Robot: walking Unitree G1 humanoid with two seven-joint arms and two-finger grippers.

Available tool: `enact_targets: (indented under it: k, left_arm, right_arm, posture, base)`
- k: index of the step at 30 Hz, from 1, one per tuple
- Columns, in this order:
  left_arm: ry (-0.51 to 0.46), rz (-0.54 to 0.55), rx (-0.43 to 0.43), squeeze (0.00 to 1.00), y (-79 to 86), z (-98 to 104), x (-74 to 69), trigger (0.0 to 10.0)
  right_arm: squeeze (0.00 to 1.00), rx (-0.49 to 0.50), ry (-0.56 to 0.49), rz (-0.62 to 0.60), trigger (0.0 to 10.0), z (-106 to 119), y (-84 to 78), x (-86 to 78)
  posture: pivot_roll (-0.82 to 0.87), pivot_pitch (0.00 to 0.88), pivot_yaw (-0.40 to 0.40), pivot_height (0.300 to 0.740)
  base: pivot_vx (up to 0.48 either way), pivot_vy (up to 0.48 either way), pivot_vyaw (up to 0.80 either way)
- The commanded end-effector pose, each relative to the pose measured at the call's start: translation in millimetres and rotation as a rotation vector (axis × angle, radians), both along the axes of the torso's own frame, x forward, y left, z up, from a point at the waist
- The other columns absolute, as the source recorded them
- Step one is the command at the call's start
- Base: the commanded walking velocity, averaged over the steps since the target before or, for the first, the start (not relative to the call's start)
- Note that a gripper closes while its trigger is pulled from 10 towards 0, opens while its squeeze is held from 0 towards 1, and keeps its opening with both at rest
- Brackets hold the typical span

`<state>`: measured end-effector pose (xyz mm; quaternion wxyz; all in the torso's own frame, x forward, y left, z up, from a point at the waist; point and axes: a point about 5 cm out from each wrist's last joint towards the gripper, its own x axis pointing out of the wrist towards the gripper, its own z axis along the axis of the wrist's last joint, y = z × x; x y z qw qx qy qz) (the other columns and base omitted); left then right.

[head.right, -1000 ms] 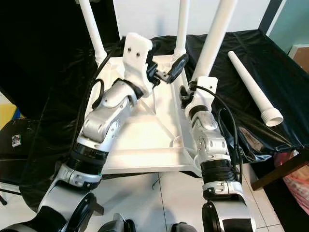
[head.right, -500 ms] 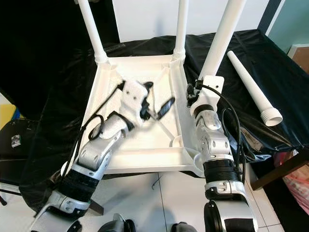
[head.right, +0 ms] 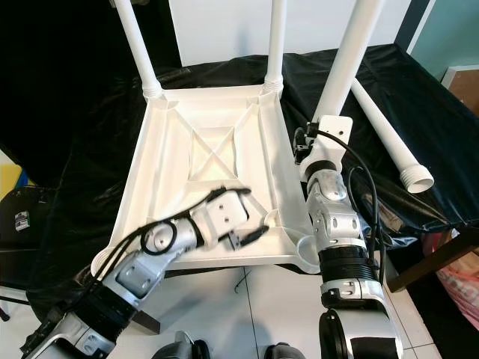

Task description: Building children table

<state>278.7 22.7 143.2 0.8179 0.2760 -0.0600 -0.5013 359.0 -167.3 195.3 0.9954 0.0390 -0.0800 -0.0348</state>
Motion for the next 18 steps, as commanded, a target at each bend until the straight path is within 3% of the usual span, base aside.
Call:
enact_targets:
  k: [1, 4, 8, 11, 13, 15, 16, 17, 18]
  left_arm:
    - [0.009, -0.04, 0.044, 0.0, -1.1, -7, -5.4, 10.0]
    - [0.021, -0.058, 0.096, 0.0, 0.5, -16, -9.2, 10.0]
    - [0.012, 0.018, 0.18, 0.0, 6.5, -27, -1.0, 10.0]
    - [-0.026, 0.105, 0.242, 0.0, 12.2, -31, 9.8, 10.0]
    - [-0.054, 0.224, 0.279, 0.0, 21.3, -31, 23.7, 10.0]
    - [-0.054, 0.224, 0.279, 0.0, 21.3, -31, 23.7, 10.0]
    - [-0.062, 0.321, 0.269, 0.0, 29.4, -28, 33.6, 10.0]
    - [-0.062, 0.321, 0.269, 0.0, 29.4, -28, 33.6, 10.0]
    - [-0.062, 0.393, 0.245, 0.0, 34.6, -24, 40.2, 10.0]
  right_arm:
    - [0.0, -0.004, -0.01, -0.007, 10.0, 0, -0.7, -0.3]
    - [0.0, -0.005, -0.01, -0.01, 10.0, 0, -1.6, -0.2]
    - [0.0, -0.004, -0.011, -0.014, 10.0, 1, -2.5, 0.0]
    - [0.0, -0.004, -0.011, -0.015, 10.0, 1, -2.4, -0.1]
    - [0.0, -0.005, -0.012, -0.014, 10.0, 1, -1.6, -0.2]
    - [0.0, -0.005, -0.012, -0.014, 10.0, 1, -1.6, -0.2]
    - [0.0, -0.005, -0.012, -0.014, 10.0, 1, -1.7, -0.4]
    - [0.0, -0.005, -0.012, -0.014, 10.0, 1, -1.7, -0.4]
    - [0.0, -0.005, -0.012, -0.015, 10.0, 1, -2.3, -0.4]
  posture:
    - [-0.04, 0.073, -0.004, 0.74]
    - [-0.04, 0.073, -0.002, 0.74]
    - [-0.04, 0.073, -0.003, 0.74]
    - [-0.04, 0.075, -0.003, 0.74]
    - [-0.04, 0.077, -0.003, 0.74]
    - [-0.04, 0.077, -0.003, 0.74]
    - [-0.04, 0.078, -0.004, 0.74]
    - [-0.04, 0.078, -0.004, 0.74]
    - [-0.04, 0.08, -0.004, 0.74]
  base:
    - [0.0, 0.0, 0.0]
    - [0.0, 0.0, 0.0]
    - [0.0, 0.0, 0.0]
    - [0.0, 0.0, 0.0]
    - [0.0, 0.0, 0.0]
    - [0.0, 0.0, 0.0]
    - [0.0, 0.0, 0.0]
    - [0.0, 0.0, 0.0]
    - [0.0, 0.0, 0.0]
